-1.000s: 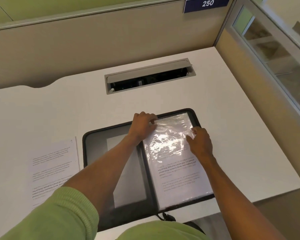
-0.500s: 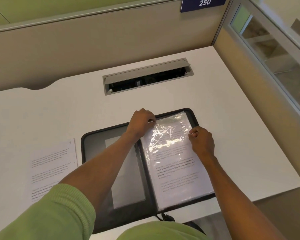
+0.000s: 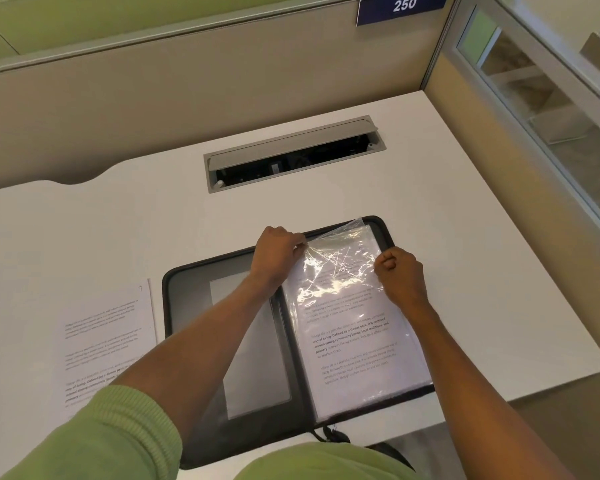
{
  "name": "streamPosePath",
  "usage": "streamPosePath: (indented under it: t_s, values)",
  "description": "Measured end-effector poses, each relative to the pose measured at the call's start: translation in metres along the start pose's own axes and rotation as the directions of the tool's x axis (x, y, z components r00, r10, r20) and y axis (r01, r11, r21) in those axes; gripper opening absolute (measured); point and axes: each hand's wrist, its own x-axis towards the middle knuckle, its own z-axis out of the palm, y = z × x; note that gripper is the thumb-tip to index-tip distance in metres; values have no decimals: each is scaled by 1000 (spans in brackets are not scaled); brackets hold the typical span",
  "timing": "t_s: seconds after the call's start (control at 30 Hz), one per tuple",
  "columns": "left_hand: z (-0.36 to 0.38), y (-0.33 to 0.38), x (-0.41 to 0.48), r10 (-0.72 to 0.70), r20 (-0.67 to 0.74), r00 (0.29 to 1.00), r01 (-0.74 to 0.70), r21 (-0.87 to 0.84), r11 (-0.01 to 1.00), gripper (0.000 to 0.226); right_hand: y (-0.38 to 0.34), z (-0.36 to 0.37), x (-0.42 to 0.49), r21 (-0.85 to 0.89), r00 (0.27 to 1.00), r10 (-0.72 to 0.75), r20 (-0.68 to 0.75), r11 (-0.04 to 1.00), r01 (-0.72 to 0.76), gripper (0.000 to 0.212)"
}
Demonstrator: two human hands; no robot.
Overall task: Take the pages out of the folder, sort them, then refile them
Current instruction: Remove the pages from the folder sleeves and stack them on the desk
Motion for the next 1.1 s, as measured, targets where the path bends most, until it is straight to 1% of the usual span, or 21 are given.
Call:
streamPosePath:
  t_s: [0.07, 0.17, 0.23, 0.3, 0.37, 0.43, 0.5, 0.57, 0.6, 0.63, 0.67, 0.73, 0.77, 0.83, 0.87, 0.9, 0.93, 0.97, 1.0, 1.03, 1.1]
  values:
    - [2, 0, -3, 56, -27, 998, -54, 51, 997, 1, 0, 0, 0, 3, 1000, 6, 8, 1000, -6, 15]
    - [6, -2, -4, 131, -38, 991, -129, 47, 991, 8, 0, -1, 0, -11, 1000, 0, 9, 1000, 1, 15]
    - [5, -2, -3, 173, 5, 985, -173, -1, 985, 6, 2, -2, 0, -14, 1000, -5, 11, 1000, 5, 14]
    - [1, -4, -2, 173, 89, 981, -171, -33, 985, 3, 4, -2, 1, -15, 1000, 5, 17, 1000, -5, 14]
    - [-2, -7, -1, 113, 193, 975, -91, -122, 988, 3, 5, -3, 1, -4, 1000, 10, 29, 1000, -10, 13]
    - [-6, -8, 2, 25, 293, 956, 56, -265, 963, 6, 3, -4, 0, 49, 999, 17, 50, 999, -19, 14]
    - [-10, -7, 8, -46, 361, 931, 176, -337, 925, 17, -1, -7, -4, 172, 994, 52, 92, 983, -67, 10]
    - [-13, -4, 15, -74, 389, 918, 221, -347, 912, 18, -8, -15, -9, 304, 980, 76, 186, 944, -131, 4]
    - [-14, -4, 18, -80, 393, 916, 234, -363, 902, 15, -11, -20, -11, 344, 961, 81, 265, 923, -173, 9]
    - [-15, -4, 20, -80, 394, 916, 245, -388, 888, 12, -13, -27, -13, 345, 929, 89, 359, 912, -221, 18]
    - [-17, -4, 21, -85, 393, 916, 258, -411, 874, 10, -14, -34, -14, 312, 887, 98, 451, 914, -260, 29]
    - [-24, -3, 20, -109, 371, 922, 278, -440, 854, 8, -17, -47, -20, 203, 801, 111, 588, 939, -279, 45]
    - [-28, -2, 18, -139, 332, 933, 285, -445, 849, 9, -20, -52, -24, 175, 767, 100, 634, 947, -268, 47]
    - [-40, 2, 16, -247, 235, 940, 331, -451, 829, 19, -39, -60, -38, 205, 708, 30, 705, 948, -244, 38]
    - [-50, 5, 15, -325, 223, 919, 394, -494, 775, 27, -52, -61, -46, 234, 679, -15, 734, 944, -232, 37]
    - [-63, 9, 13, -405, 253, 878, 474, -572, 669, 38, -69, -59, -56, 256, 656, -56, 752, 943, -212, 37]
    - [-77, 11, 10, -461, 317, 829, 545, -642, 539, 48, -86, -56, -66, 267, 642, -91, 761, 946, -182, 38]
    - [-93, 12, 5, -478, 380, 792, 589, -681, 435, 58, -101, -49, -75, 275, 639, -118, 760, 950, -151, 39]
    - [-109, 10, -1, -472, 423, 773, 613, -690, 385, 66, -115, -39, -84, 288, 640, -142, 755, 949, -130, 41]
    - [-124, 7, -8, -459, 452, 765, 628, -684, 372, 72, -127, -27, -92, 305, 642, -160, 750, 945, -120, 43]
    - [-149, -3, -21, -440, 486, 755, 649, -651, 394, 83, -148, 4, -110, 320, 640, -178, 748, 941, -113, 46]
